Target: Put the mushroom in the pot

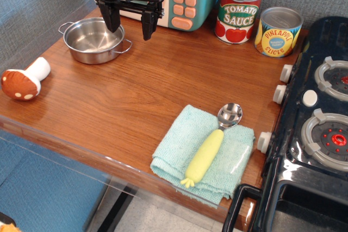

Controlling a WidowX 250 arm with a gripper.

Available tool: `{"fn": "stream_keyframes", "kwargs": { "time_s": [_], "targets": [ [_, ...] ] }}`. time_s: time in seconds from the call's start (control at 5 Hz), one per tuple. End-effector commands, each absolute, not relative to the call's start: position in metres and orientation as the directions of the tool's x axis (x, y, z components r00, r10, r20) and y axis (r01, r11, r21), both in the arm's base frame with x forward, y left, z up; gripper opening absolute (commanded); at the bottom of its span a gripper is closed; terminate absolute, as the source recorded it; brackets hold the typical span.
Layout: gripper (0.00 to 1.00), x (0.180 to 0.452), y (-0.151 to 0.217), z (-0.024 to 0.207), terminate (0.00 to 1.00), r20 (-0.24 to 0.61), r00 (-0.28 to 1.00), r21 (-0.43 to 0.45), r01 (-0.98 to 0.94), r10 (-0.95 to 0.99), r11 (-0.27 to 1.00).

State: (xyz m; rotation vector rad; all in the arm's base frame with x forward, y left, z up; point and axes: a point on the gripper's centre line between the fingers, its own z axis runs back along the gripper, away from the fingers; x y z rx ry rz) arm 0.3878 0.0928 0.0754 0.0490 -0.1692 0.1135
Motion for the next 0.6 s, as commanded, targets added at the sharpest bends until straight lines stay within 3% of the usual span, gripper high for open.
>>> {"fn": "stream_keyframes", "kwargs": {
  "time_s": [0.0, 0.4],
  "targets": [
    [1.0, 0.388, 0.093, 0.075, 0.0, 0.171, 0.979, 0.039, -0.117, 0.109, 0.992],
    [1.0, 0.341, 0.112, 0.074, 0.0, 0.185, 0.968, -0.017, -0.173, 0.173, 0.985]
  ]
}}
